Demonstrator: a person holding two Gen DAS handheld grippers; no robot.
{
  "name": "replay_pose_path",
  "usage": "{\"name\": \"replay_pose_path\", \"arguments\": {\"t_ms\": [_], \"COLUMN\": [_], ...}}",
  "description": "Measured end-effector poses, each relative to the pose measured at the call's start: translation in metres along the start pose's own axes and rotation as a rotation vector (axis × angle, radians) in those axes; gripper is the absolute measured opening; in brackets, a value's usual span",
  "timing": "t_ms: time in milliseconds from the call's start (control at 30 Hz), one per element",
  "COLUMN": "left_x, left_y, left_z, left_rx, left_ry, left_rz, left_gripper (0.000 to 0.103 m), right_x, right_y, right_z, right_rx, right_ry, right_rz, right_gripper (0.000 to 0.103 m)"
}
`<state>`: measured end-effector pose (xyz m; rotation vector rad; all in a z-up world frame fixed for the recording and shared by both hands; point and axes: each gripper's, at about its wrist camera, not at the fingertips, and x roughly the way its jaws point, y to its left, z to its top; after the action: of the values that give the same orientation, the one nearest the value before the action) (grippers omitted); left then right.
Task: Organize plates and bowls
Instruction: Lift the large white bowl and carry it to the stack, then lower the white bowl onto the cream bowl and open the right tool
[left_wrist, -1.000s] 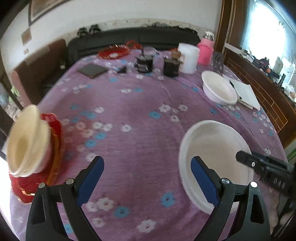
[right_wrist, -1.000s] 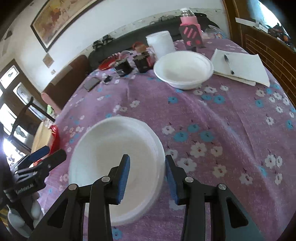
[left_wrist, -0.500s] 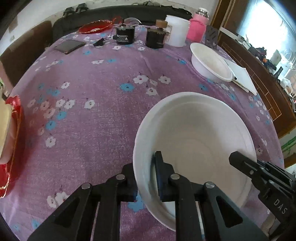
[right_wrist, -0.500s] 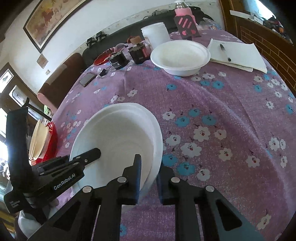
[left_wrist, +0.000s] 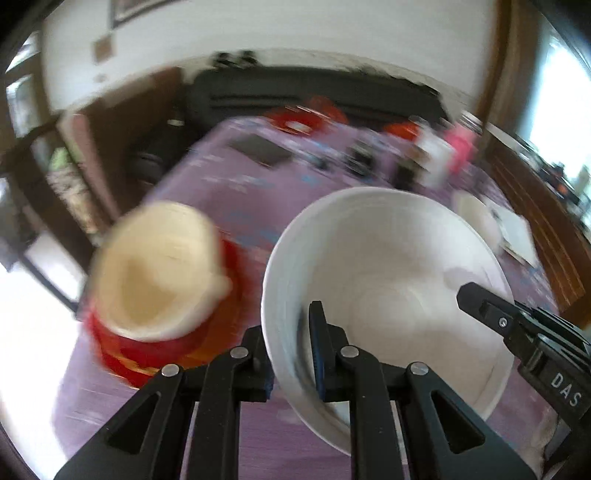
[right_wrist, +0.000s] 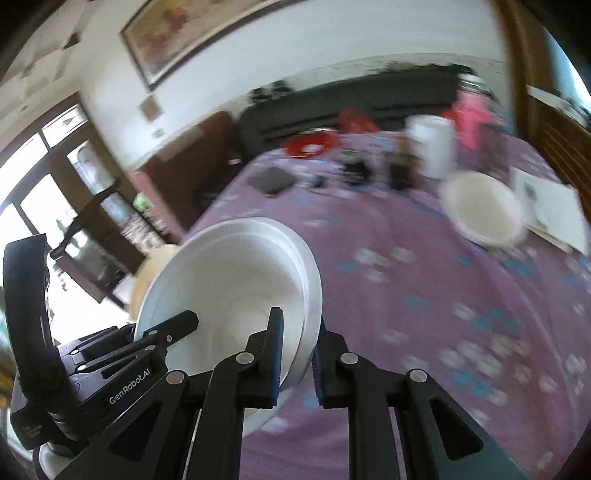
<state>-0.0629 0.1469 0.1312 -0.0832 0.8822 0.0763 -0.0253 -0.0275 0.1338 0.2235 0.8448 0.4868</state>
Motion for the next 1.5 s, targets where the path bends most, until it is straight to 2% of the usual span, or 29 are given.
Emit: {"name": "replay_pose_path", "arguments": {"t_ms": [100, 200, 233, 400, 600, 700, 767, 933, 1000, 1067, 1133, 1167, 1333, 1500], "left_x": [-0.005, 0.004, 0.01, 0.037, 0.059, 0.062, 0.058, 0.035, 0.025, 0.013, 0.002, -0.004, -0.024, -0.042], "left_y": [0.046, 0.09, 0.101, 0.142, 0.153, 0.158, 0.166, 0.184, 0.19, 0.194, 0.196, 0.197, 0.191, 0.17], "left_z": [0.016, 0.03, 0.032, 0.036, 0.03, 0.026, 0.025, 0.015, 0.012, 0.007, 0.003, 0.001, -0.007, -0.015], "left_rx": [-0.026, -0.05, -0.059, -0.112, -0.111, -0.119, -0.15, -0.23, -0.255, -0.279, -0.29, -0.294, -0.301, -0.269], "left_ry": [-0.019, -0.028, -0.022, 0.027, 0.056, 0.068, 0.063, 0.021, -0.002, -0.033, -0.062, -0.076, -0.128, -0.197], "left_rz": [0.11, 0.225, 0.243, 0.281, 0.317, 0.33, 0.327, 0.308, 0.298, 0.286, 0.288, 0.286, 0.288, 0.303], "left_gripper": [0.017, 0.02, 0.02, 0.023, 0.028, 0.047, 0.054, 0.056, 0.06, 0.063, 0.064, 0.065, 0.066, 0.075], "right_x": [0.031, 0.068, 0.08, 0.131, 0.156, 0.16, 0.161, 0.161, 0.159, 0.155, 0.15, 0.149, 0.136, 0.107], "right_y": [0.047, 0.092, 0.103, 0.133, 0.137, 0.138, 0.138, 0.139, 0.141, 0.143, 0.145, 0.144, 0.141, 0.131], "right_z": [0.018, 0.028, 0.03, 0.032, 0.026, 0.025, 0.025, 0.026, 0.026, 0.026, 0.027, 0.028, 0.031, 0.027], "right_rx": [-0.04, -0.088, -0.096, -0.116, -0.122, -0.146, -0.154, -0.178, -0.184, -0.197, -0.21, -0.213, -0.199, -0.191], "right_ry": [0.02, 0.061, 0.074, 0.145, 0.175, 0.171, 0.17, 0.158, 0.139, 0.11, 0.071, 0.06, 0.019, -0.024], "right_rz": [0.063, 0.077, 0.073, 0.053, 0.021, -0.003, -0.008, -0.008, 0.001, -0.008, -0.027, -0.029, -0.026, -0.024], "right_gripper": [0.016, 0.016, 0.016, 0.016, 0.016, 0.015, 0.015, 0.015, 0.017, 0.026, 0.049, 0.057, 0.059, 0.059]}}
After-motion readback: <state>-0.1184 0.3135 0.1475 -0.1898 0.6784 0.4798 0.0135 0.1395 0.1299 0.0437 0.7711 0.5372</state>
